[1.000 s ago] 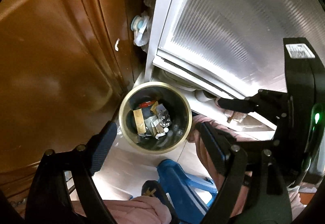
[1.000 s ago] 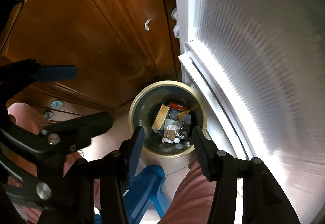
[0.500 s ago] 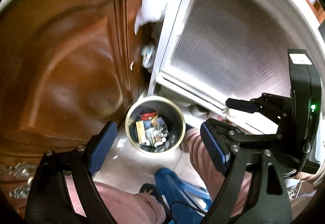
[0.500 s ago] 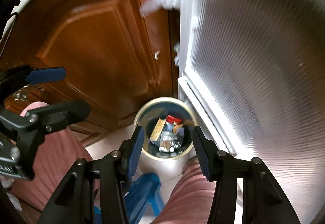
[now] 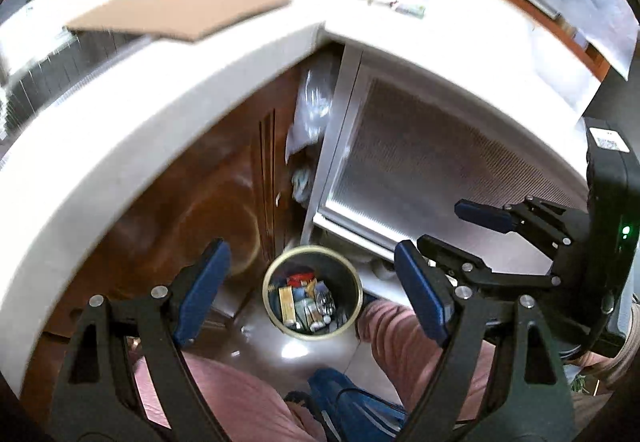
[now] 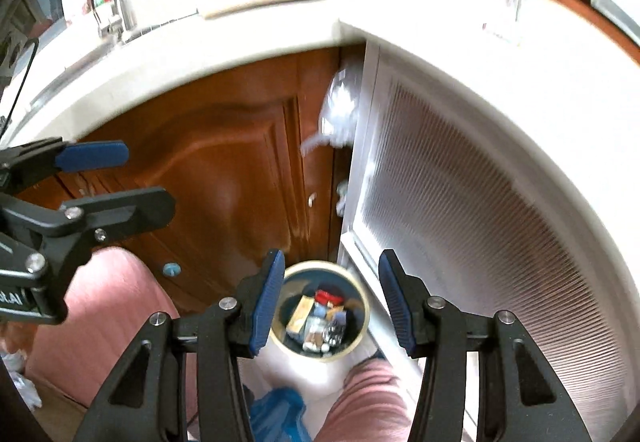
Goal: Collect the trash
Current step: 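Raise both tools back up to the cabinet top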
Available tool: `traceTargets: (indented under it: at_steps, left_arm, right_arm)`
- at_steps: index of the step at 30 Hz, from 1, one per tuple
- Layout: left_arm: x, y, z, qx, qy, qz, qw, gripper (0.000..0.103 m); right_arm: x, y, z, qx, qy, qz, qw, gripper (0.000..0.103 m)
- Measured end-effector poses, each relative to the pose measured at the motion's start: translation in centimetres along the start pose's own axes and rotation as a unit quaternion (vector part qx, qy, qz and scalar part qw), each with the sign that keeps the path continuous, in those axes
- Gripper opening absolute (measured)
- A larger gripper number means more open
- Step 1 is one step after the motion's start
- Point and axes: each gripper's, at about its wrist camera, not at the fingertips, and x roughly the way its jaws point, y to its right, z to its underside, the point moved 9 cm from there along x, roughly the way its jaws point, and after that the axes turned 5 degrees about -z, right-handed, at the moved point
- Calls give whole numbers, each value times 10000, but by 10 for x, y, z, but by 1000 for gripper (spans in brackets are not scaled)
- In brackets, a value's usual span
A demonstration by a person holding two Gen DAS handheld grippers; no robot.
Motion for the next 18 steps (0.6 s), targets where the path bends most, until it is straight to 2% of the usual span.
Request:
traceTargets:
  at_steps: [7, 14, 18]
  left_arm:
    - [-40, 3, -38, -13, 518, 7, 9987, 82]
    - [-76, 3, -80, -22, 970, -49, 9953, 82]
    - [-87, 6, -101, -7, 1068, -75, 9943, 82]
  right_arm:
    - [-54, -8, -42, 57, 582, -33, 9983, 50]
    - [-91, 4, -79, 491, 915, -328, 9941, 50]
    - [-104, 13, -100, 510, 1066, -356, 9924, 50]
